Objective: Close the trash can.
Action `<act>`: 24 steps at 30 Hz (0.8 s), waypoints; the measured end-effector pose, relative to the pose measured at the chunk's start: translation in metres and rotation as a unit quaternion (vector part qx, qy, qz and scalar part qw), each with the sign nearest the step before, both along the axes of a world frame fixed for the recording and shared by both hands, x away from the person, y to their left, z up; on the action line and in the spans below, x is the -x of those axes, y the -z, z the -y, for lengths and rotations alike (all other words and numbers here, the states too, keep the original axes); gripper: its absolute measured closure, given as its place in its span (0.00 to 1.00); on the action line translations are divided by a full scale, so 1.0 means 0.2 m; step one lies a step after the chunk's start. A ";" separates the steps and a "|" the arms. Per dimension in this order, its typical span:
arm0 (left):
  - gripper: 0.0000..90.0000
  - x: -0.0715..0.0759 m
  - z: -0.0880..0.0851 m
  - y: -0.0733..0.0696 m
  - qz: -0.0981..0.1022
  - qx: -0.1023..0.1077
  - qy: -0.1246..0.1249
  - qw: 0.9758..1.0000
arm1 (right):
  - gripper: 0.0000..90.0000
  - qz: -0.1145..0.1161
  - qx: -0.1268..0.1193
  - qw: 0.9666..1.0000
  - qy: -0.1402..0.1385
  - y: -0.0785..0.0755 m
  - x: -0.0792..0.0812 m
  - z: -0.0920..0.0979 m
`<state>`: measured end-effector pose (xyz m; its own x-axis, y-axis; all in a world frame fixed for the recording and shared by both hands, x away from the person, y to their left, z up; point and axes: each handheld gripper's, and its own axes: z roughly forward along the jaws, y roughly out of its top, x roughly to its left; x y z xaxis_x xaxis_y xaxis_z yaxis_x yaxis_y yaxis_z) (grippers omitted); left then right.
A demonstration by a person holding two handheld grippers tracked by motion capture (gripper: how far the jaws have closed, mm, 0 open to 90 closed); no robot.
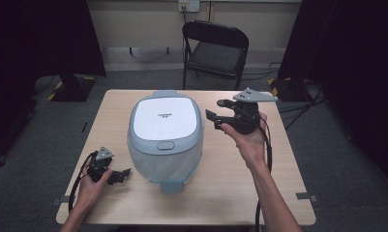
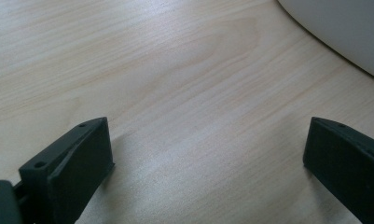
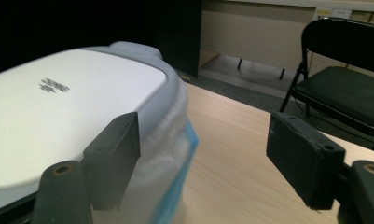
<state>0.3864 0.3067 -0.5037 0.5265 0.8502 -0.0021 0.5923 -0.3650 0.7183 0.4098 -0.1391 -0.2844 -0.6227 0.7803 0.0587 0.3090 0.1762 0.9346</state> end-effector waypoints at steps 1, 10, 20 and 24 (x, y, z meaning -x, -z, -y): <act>0.01 0.00 0.00 0.00 0.000 0.001 -0.001 1.000 | 0.27 -0.001 0.002 1.000 0.003 0.01 0.00 0.02; 0.01 0.00 0.00 0.00 0.000 0.000 -0.001 1.000 | 0.24 -0.033 0.002 0.999 0.037 0.16 0.04 0.20; 0.01 0.00 0.00 0.00 0.000 -0.001 0.000 1.000 | 0.22 -0.072 0.030 0.994 0.080 0.38 0.09 0.31; 0.01 0.01 0.00 0.00 0.000 -0.002 0.000 1.000 | 0.22 -0.090 0.032 0.991 0.093 0.48 0.11 0.37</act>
<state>0.3849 0.3071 -0.5036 0.5273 0.8497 0.0010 0.5915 -0.3680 0.7174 0.3878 -0.2136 -0.3795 -0.4514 0.8864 0.1024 0.5021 0.1575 0.8503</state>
